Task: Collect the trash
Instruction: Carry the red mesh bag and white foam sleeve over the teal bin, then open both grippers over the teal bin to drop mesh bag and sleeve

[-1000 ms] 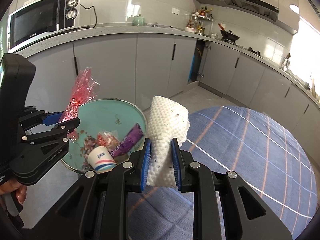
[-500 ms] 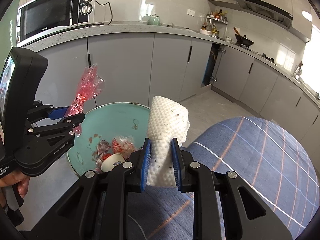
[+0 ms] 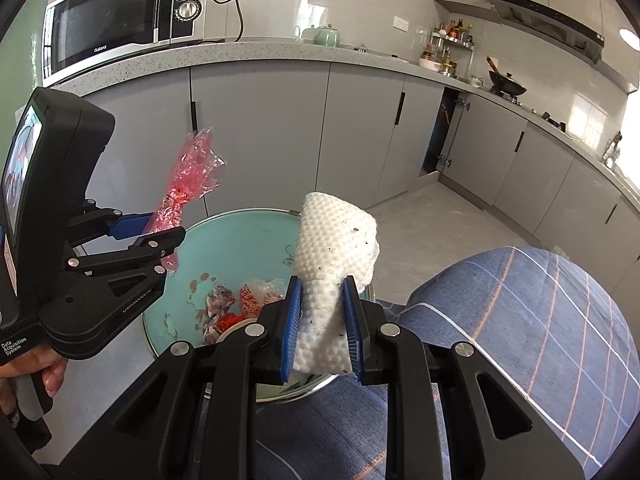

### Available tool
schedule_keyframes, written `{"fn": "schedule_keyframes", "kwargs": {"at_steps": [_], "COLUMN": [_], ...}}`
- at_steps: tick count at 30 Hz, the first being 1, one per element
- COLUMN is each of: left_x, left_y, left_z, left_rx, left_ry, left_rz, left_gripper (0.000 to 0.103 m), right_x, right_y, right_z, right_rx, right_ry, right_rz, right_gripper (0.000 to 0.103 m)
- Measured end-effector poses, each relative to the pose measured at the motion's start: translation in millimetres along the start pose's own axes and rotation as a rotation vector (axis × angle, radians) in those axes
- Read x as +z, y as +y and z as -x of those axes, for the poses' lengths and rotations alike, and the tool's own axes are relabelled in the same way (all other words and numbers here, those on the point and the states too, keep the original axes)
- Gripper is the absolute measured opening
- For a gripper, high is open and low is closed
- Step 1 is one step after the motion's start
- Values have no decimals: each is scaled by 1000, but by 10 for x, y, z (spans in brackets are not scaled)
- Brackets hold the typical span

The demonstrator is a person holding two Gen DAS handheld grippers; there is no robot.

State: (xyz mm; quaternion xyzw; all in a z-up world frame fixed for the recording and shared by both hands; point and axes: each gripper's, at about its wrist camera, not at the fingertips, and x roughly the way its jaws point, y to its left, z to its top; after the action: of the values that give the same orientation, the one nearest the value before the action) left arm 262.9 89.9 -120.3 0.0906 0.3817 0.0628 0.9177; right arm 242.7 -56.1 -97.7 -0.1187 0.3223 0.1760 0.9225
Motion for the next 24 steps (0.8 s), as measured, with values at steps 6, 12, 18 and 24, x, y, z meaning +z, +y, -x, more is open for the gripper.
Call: {"fn": "schedule_keyframes", "kwargs": {"at_steps": [6,12,18,24], "left_x": [10,12,-2,20], "left_y": [4,9,26,49], "left_z": [-54,-85,-106,-123], "left_rx": [-3,-12,-19,-23], "left_ry": [6,9,12,12], "left_rz": [1,-2,1,4], "left_gripper": [25,26,26,26], "right_x": [43,56,61,75], "right_y": [12,42,81,79], "right_z": [-58,-97,-113,-163], "right_rx": [7,11,11,13], "right_ry": [4,5,2,3], "right_rz": [4,10,10,13], "right_gripper": [21,21,22,22]}}
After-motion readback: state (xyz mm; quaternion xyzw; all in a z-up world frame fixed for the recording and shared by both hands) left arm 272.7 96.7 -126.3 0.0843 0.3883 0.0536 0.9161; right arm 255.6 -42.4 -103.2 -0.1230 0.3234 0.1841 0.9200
